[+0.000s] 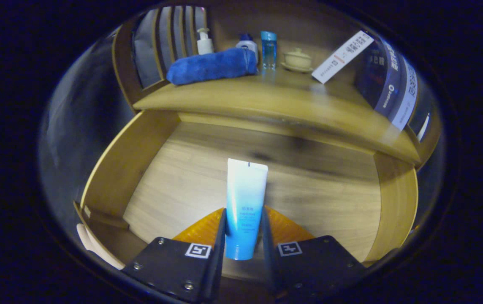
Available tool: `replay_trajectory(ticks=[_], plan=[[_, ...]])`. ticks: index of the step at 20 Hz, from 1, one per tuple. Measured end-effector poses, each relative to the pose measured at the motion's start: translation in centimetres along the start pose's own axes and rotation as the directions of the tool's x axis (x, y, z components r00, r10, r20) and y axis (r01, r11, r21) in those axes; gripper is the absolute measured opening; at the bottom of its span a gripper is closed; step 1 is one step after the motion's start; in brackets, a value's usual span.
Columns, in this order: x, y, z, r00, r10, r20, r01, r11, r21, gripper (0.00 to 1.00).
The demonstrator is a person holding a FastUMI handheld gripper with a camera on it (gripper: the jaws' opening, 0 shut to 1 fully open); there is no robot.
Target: Pull open the drawer, take out the items inside it, and place them on the countertop above the cabinet.
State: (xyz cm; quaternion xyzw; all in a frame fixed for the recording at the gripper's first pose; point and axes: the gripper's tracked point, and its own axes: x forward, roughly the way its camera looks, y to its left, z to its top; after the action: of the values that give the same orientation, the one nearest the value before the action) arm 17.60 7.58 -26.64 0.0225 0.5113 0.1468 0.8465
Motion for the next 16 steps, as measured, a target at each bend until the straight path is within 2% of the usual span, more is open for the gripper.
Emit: replay_trajectory(ticks=[4,9,12,16], plan=[[-3.5,1.7,2.4,0.992,0.083,0.095,-0.086,0.996,0.028,0.43],[-7.4,2.7,7.1,0.967,0.112,0.230,-0.124,0.992,0.038,0.43],[-8.6,2.2,9.6,0.957,0.085,0.279,-0.099,0.994,0.040,0.43],[-7.7,-0.3,12.4,0.952,-0.002,0.306,-0.008,0.999,0.033,0.43]])
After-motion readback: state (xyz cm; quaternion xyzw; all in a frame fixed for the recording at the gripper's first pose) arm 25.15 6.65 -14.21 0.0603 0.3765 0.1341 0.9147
